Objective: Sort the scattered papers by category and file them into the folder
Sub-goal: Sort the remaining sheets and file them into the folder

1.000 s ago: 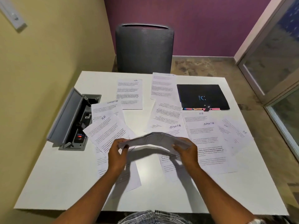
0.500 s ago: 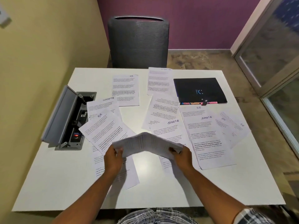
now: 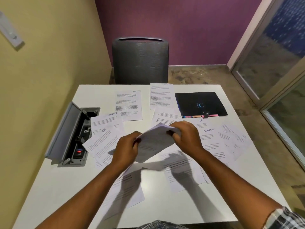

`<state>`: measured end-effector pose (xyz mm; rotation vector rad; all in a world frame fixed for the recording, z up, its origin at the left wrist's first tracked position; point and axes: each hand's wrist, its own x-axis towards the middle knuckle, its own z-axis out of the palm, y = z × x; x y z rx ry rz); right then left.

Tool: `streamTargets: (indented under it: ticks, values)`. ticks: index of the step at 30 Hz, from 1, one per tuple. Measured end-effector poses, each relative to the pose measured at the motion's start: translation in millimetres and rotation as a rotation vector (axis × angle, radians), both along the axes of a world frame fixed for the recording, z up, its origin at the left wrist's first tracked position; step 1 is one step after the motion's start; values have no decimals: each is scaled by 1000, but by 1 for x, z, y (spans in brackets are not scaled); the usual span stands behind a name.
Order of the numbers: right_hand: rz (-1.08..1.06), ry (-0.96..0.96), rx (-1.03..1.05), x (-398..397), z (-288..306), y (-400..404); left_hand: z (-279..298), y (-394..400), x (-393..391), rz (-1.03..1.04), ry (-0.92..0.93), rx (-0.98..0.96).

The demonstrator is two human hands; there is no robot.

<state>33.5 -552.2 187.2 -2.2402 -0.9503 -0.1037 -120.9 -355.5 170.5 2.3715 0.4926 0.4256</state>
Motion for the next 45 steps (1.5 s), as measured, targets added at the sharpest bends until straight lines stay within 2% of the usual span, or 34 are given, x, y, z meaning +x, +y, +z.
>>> streamTargets:
  ticks: [2,3,5,6,7,8,14,19,25,29,32,35,40,45]
  values:
    - [-147,-15,123,-4,-4,1,-1,-1,-1,145,-29,-134]
    - [-248,92,195,-7,-10,1,-2,-1,-1,226,-35,-232]
    - [-354,472,367,-21,-21,1,-7,-1,-3,328,-22,-468]
    - [-343,676,442,-31,-26,2,-14,-1,-5,332,-27,-566]
    - [-307,838,495,-40,-32,4,-18,-1,-8,315,-34,-632]
    - [-276,918,508,-49,-36,5,-20,-1,-10,292,-43,-680]
    - [-353,791,481,-78,-65,10,-30,-8,-27,248,-88,-706]
    - [-368,793,233,-91,-107,-3,-72,-13,-46,226,72,-643]
    - [-424,728,166,-105,-120,1,-88,-11,-49,276,198,-556]
    - [-408,704,191,-100,-113,-2,-78,3,-39,206,226,-448]
    - [-350,824,210,-89,-91,-8,-65,16,-20,121,229,-415]
    - [-324,894,222,-76,-79,-20,-60,18,2,45,215,-459]
    - [-471,853,250,-45,-84,-49,-59,-8,45,1,228,-533]
    - [-664,1008,426,-1,-107,-96,-67,-40,100,18,273,-561]
